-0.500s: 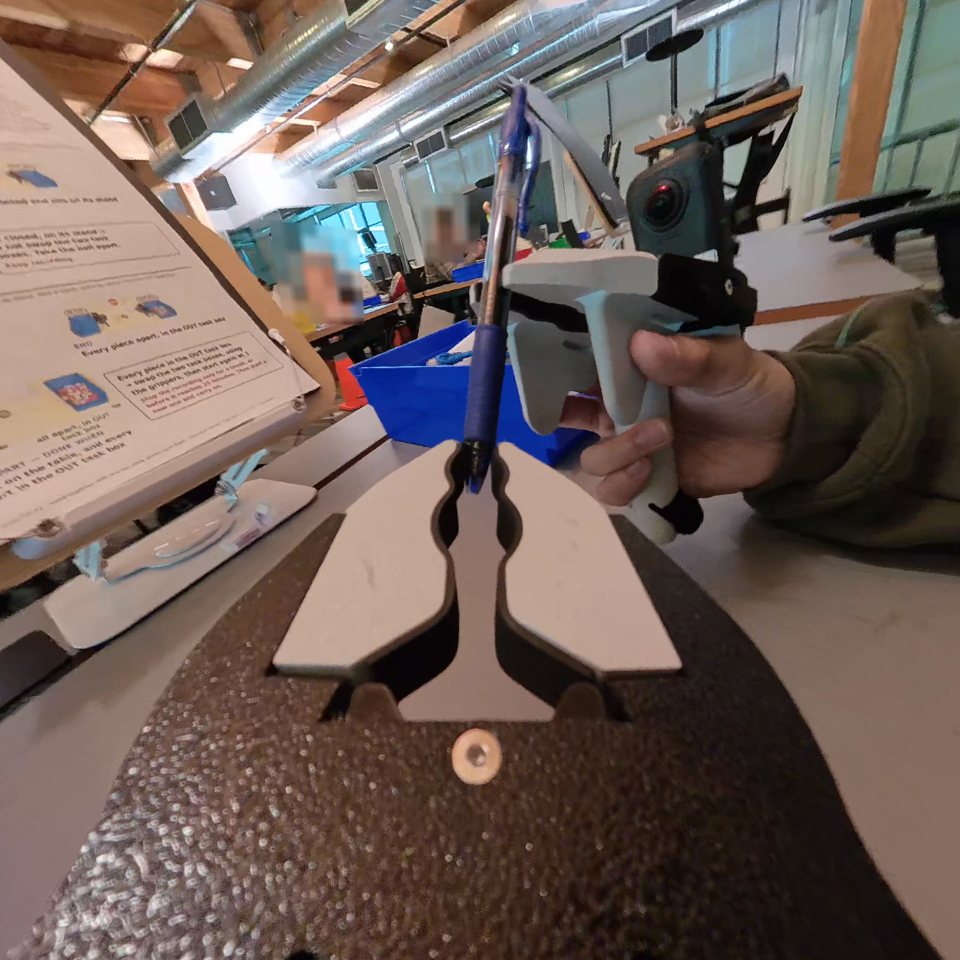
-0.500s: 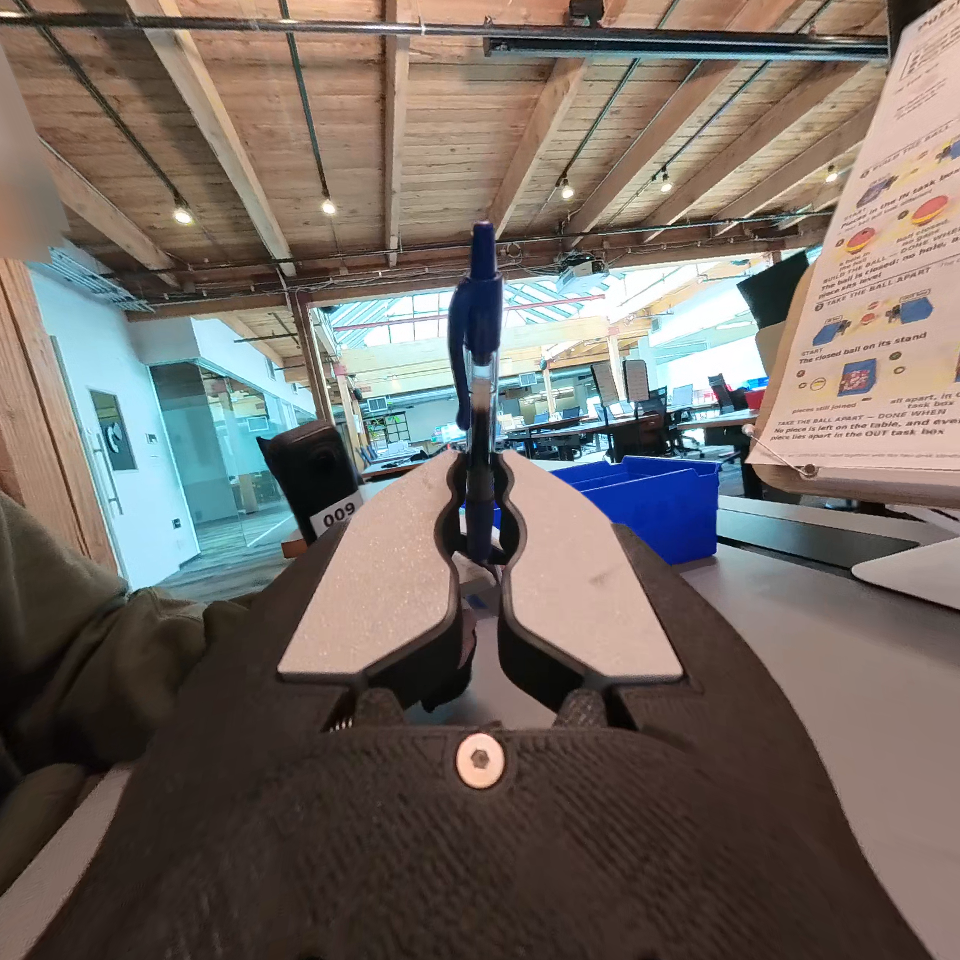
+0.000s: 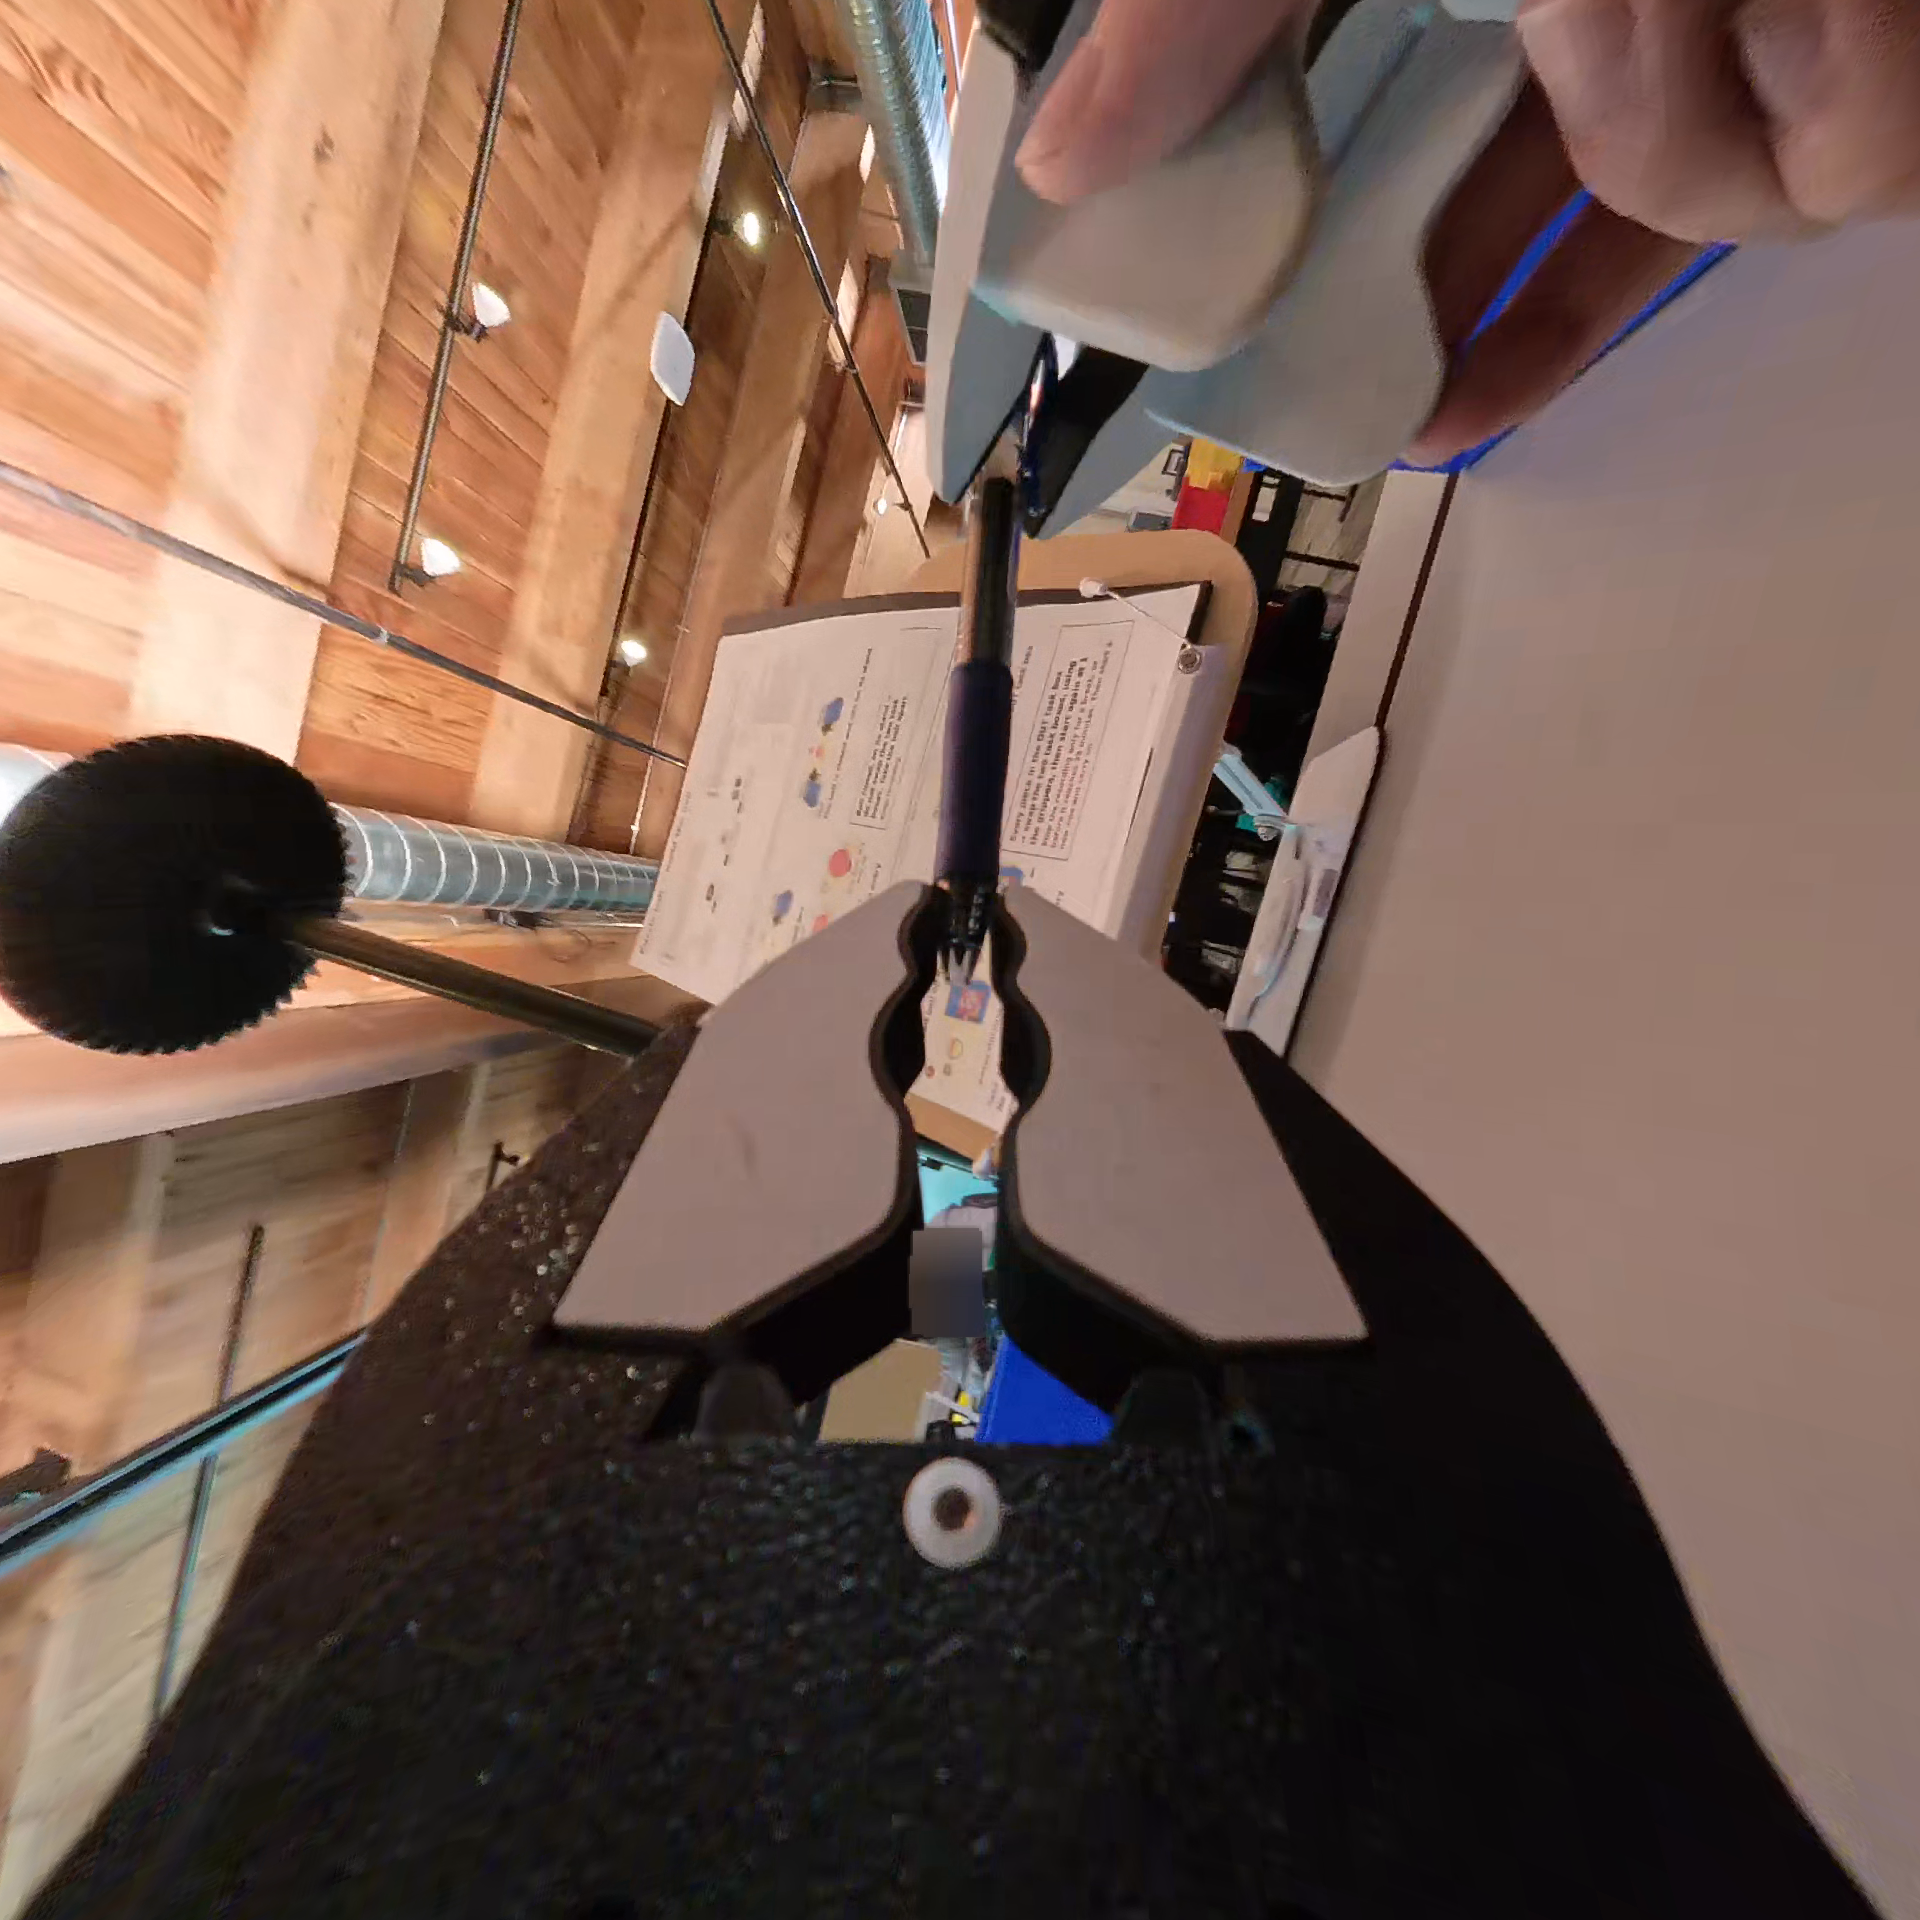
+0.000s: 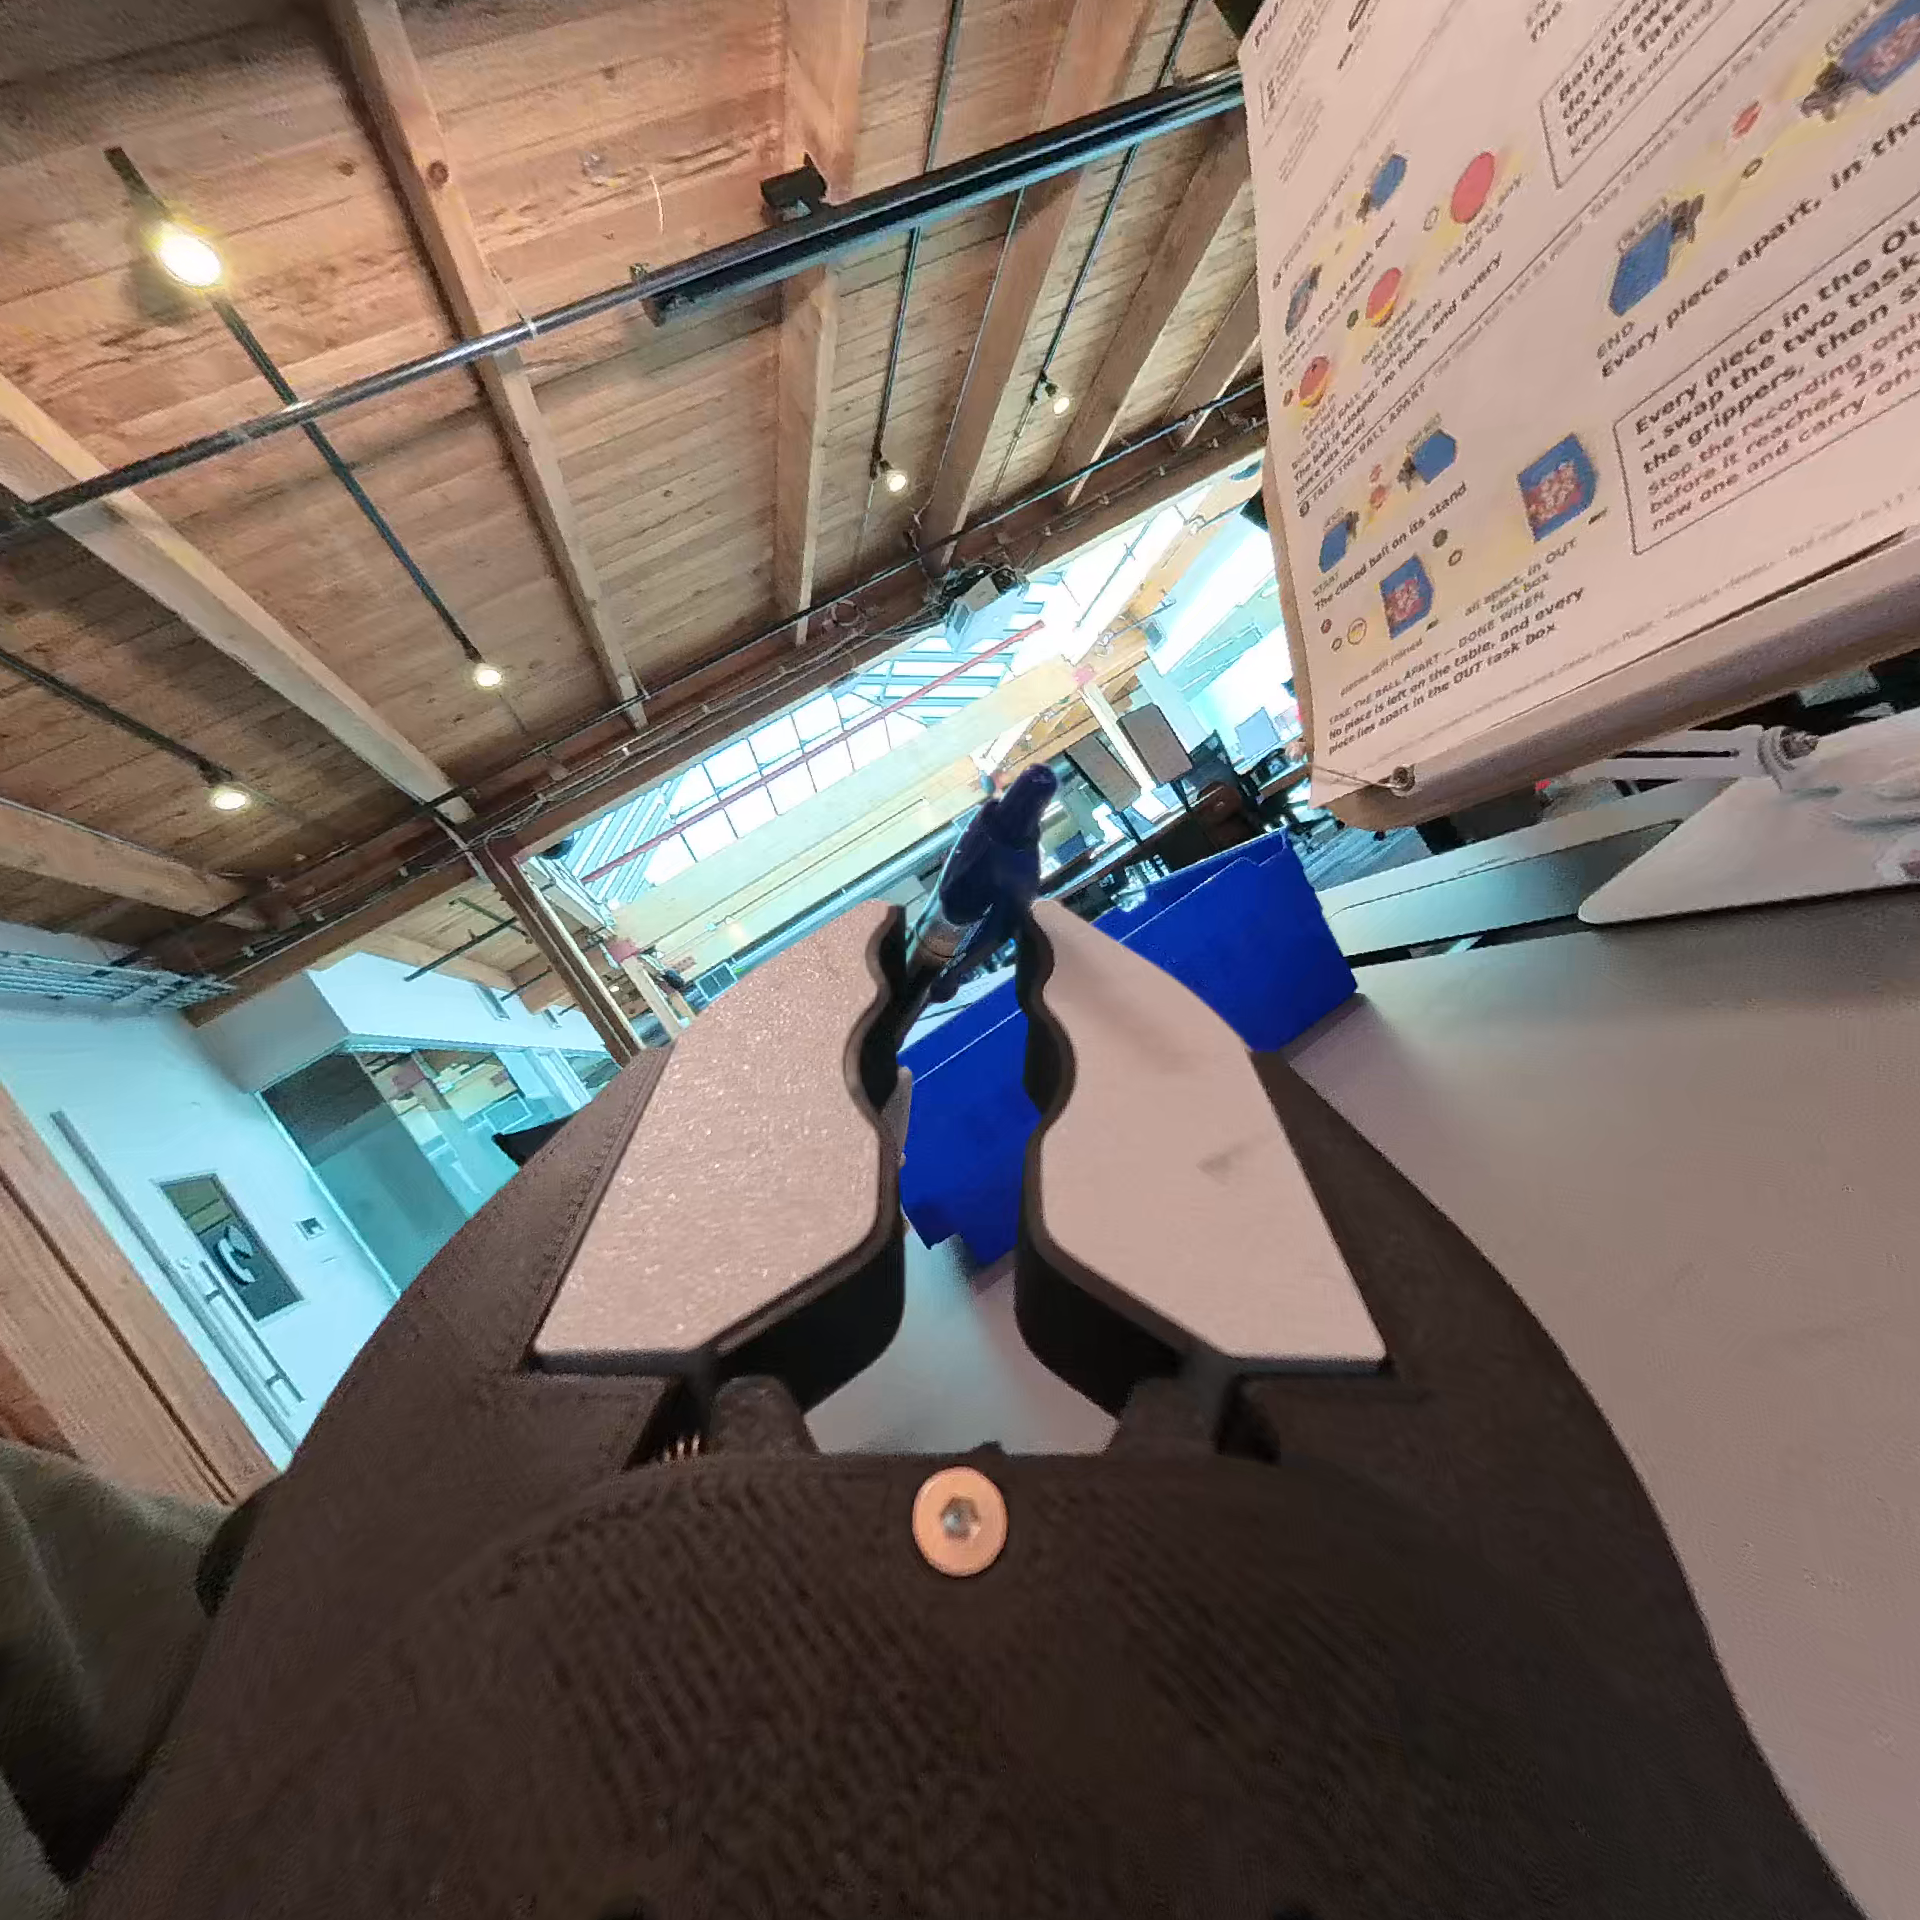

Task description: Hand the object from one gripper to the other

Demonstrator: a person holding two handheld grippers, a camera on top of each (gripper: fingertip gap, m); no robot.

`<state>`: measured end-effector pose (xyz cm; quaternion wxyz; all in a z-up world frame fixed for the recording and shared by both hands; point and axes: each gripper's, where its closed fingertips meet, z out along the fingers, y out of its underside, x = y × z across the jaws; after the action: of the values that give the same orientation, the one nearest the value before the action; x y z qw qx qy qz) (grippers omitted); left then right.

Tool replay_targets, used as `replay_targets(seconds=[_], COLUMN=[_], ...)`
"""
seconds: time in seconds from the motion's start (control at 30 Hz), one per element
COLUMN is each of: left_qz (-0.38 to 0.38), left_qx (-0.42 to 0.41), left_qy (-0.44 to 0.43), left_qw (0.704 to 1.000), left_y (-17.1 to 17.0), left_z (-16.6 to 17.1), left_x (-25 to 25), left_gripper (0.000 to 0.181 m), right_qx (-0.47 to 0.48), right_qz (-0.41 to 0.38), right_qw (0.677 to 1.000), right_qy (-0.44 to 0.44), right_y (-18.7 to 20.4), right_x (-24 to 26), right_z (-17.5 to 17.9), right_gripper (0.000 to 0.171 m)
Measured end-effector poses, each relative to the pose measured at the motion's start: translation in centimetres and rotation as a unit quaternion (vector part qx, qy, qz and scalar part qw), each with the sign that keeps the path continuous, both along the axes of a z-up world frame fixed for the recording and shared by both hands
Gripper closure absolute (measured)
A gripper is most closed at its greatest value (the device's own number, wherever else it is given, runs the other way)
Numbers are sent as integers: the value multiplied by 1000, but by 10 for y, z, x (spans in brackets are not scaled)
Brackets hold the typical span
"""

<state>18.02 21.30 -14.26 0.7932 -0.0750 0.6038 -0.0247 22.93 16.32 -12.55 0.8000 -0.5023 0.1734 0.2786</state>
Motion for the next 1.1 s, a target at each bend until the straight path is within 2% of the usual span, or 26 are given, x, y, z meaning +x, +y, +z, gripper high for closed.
replay_targets(seconds=[0.1,0.17,0.23,0.27,0.33,0.43,0.53,0.6,0.63,0.77,0.83,0.87,0.93,1.0,1.03,1.1], left_qz=[-11,-54,-131,-176,-263,-367,-433,-453,-455,-426,-410,-408,-401,-380,-359,-289], left_qx=[-19,-96,-185,-237,-359,-521,-595,-617,-622,-619,-603,-590,-567,-571,-572,-531], left_qy=[9,44,87,119,200,291,374,411,421,449,461,460,435,373,329,213], left_qw=[1000,993,970,948,873,713,564,496,478,484,506,524,573,625,660,767], left_y=[-1,-6,-19,-27,-44,-60,-69,-71,-71,-72,-76,-77,-75,-63,-52,-22], left_z=[-3,-13,-21,-25,-31,-24,-20,-19,-20,-35,-45,-47,-49,-41,-36,-25], left_x=[1,2,1,-1,-6,-21,-41,-50,-52,-51,-49,-48,-42,-28,-19,-4], left_gripper=[173,172,165,157,146,141,147,151,153,167,164,169,170,171,171,171], right_qx=[13,30,34,32,48,87,88,64,62,62,59,54,41,22,6,-36], right_qz=[29,41,49,50,63,123,150,160,168,184,187,185,167,117,83,47], right_qw=[999,999,997,996,990,974,957,943,935,927,928,929,940,962,972,982], right_qy=[10,-7,-39,-65,-116,-168,-233,-286,-305,-320,-317,-315,-296,-247,-218,-182], right_y=[-1,-3,-5,-6,-11,-24,-31,-30,-32,-32,-30,-28,-24,-17,-12,-2], right_x=[-2,-7,-13,-17,-27,-49,-66,-75,-80,-90,-91,-90,-82,-60,-47,-32], right_z=[4,10,14,14,21,31,29,19,16,13,11,10,10,11,10,-1], right_gripper=[156,160,161,161,161,161,161,161,161,161,161,161,161,158,156,144])
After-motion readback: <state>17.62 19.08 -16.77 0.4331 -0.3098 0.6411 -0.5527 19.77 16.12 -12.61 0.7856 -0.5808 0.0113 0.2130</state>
